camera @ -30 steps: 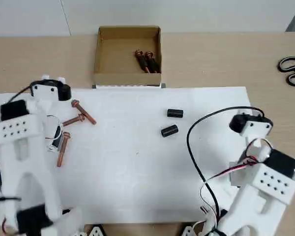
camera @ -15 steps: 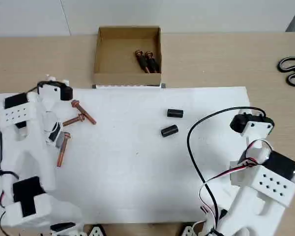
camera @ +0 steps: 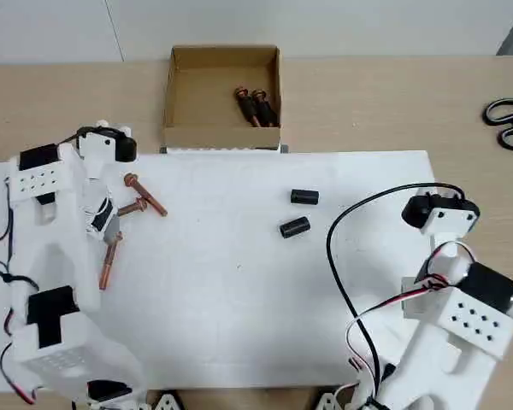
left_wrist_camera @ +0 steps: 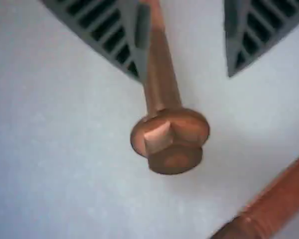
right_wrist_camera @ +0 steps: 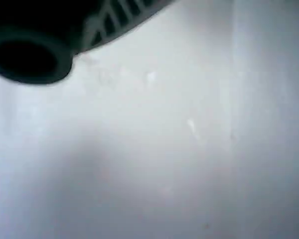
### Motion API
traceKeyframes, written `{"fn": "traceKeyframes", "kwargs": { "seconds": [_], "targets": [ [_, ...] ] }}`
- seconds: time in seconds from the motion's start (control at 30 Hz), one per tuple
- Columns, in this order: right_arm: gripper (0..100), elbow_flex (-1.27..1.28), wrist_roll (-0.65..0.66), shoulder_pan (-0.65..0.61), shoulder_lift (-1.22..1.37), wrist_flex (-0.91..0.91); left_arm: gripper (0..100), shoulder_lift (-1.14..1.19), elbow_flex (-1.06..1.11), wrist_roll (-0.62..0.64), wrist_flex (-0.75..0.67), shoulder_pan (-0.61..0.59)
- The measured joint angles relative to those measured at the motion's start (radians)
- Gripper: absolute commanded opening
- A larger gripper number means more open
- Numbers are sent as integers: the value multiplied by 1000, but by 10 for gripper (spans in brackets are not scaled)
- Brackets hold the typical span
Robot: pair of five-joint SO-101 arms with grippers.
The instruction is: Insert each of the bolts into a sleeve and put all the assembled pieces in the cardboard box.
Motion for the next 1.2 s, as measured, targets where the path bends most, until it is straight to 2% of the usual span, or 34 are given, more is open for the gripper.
{"fn": "traceKeyframes", "kwargs": {
  "seconds": [0.4, 0.57, 1.2],
  "targets": [
    [3, 0, 0, 0, 0, 0, 105, 3, 3, 0, -2, 11],
    [3, 0, 0, 0, 0, 0, 103, 71, 3, 0, -2, 11],
    [2, 0, 0, 0, 0, 0, 100, 170, 18, 0, -84, 14]
  ]
}}
